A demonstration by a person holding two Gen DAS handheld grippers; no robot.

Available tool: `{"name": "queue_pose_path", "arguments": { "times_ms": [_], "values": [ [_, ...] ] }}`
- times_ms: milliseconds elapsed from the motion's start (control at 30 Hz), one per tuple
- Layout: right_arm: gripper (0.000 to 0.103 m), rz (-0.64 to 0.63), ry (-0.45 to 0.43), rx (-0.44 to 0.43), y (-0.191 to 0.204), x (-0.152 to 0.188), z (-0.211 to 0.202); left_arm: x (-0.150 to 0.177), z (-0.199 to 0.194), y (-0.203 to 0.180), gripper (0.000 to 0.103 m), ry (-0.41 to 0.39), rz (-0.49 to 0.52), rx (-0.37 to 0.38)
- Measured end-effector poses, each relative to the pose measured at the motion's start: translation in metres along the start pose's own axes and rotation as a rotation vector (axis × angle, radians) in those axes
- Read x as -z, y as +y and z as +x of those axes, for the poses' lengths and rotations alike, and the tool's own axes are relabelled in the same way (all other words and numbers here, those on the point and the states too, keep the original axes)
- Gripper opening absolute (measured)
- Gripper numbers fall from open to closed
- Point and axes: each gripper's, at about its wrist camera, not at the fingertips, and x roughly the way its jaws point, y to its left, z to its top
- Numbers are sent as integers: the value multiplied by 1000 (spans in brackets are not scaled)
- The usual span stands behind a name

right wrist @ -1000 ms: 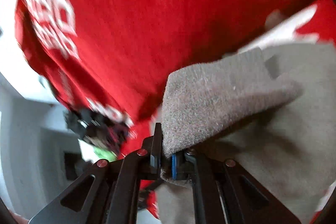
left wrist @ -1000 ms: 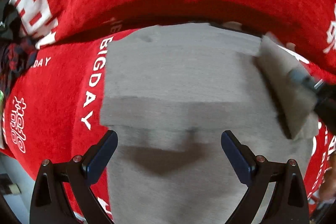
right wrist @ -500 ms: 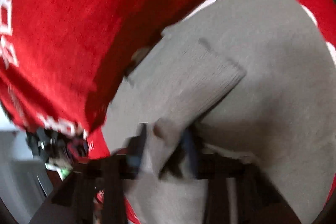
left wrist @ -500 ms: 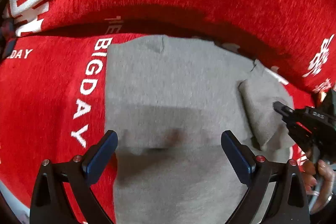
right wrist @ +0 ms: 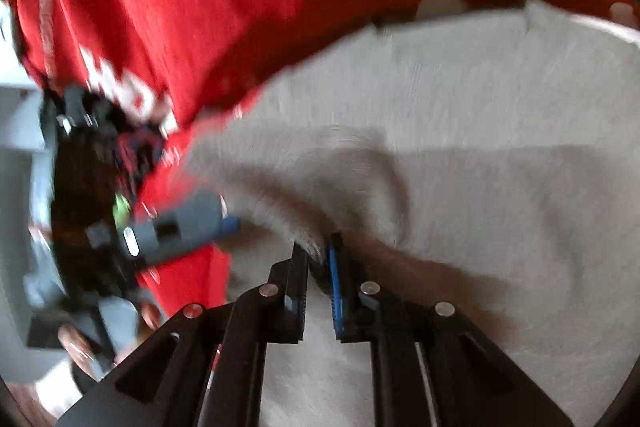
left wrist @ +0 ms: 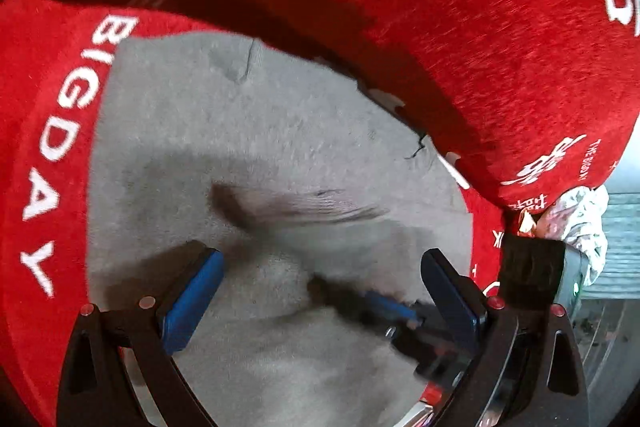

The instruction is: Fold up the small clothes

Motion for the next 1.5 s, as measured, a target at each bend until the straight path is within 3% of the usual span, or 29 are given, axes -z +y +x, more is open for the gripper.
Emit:
{"name": "queue_pose_path", "arguments": {
  "times_ms": [133,233,467,500,533,567,633,667,800,967,1033,1167,1300,1367,1433,1500],
  "values": [
    [17,67,3,-52,-8,8,4,0,14,2,99,16,-25,-20],
    [17,142,-18,-97,-27,18,-15,-2,17,-6,99,16,-8,-22],
    [17,270,-74,-76,-84,56,-78,0,20,-24,98,22,40,-51],
    [17,300,-91,-75,-95,63,-88,0,23,-22,94,31,32,-59],
    [18,336,-109,-71,-107,70,-97,1,26,-21,72,39,26,-71],
    [22,375,-127,-71,-117,76,-102,1,30,-21,58,51,29,-85],
    [34,481,-179,-90,-142,92,-115,1,35,-22,5,74,54,-120],
    [40,522,-203,-102,-150,97,-118,2,35,-25,5,80,76,-122],
    [40,695,-321,-181,-193,115,-130,-3,13,-63,5,22,196,-80],
    [40,820,-441,-259,-222,111,-128,-21,-10,-107,5,-39,290,-59],
    [40,841,-478,-236,-229,104,-137,-23,-13,-113,5,-51,312,-81],
    [39,755,-549,-168,-228,89,-170,-19,1,-95,5,-15,285,-112],
    [32,723,-476,-115,-246,92,-163,-4,33,-54,5,75,224,-196],
    [16,728,-456,-135,-254,100,-156,5,42,-38,5,100,196,-214],
    [16,738,-456,-183,-258,110,-156,8,35,-34,6,80,172,-180],
    [16,724,-433,-176,-258,114,-161,6,31,-35,5,77,175,-190]
  ]
}}
